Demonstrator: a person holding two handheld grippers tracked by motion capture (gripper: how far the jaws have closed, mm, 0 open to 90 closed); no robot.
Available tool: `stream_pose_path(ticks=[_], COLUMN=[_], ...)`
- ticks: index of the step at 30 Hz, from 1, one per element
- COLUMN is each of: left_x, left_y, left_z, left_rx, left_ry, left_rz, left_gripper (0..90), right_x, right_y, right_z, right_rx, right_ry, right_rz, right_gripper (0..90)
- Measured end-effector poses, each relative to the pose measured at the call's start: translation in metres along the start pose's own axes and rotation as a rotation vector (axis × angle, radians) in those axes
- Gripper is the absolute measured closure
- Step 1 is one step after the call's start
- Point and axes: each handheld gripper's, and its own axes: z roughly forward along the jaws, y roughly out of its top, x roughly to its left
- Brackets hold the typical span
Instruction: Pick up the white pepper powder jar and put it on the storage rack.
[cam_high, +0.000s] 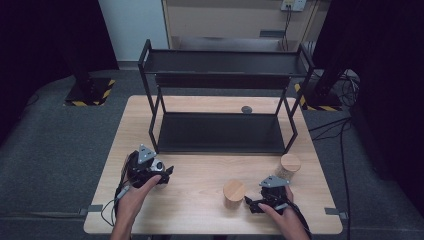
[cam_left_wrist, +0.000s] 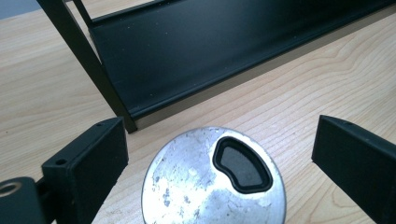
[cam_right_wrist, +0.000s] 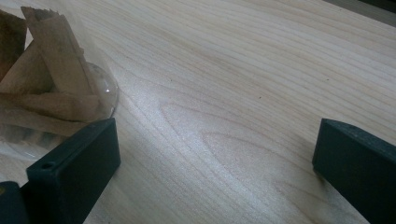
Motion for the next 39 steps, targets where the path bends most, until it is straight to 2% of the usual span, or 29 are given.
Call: stream_pose_path(ticks=[10, 18, 39], left_x=[-0.002, -0.002, -0.003], left_y=[-0.008, -0.017, -0.04], left_z=[0.006, 0.012, 0.021], left_rx=[0.015, 0.027, -0.005], left_ry=[0.009, 0.01, 0.021], left_rz=[0.012, 0.007, -0.01], left_gripper=[2.4, 2.8, 5.9], right_x=[0.0, 0.0, 0.0], right_y=[0.0, 0.0, 0.0], right_z=[0.0, 0.0, 0.0], right_rx=[0.0, 0.0, 0.0], right_ry=[0.0, 0.0, 0.0], right_rz=[0.0, 0.0, 0.0], right_gripper=[0.7, 0.7, 0.7])
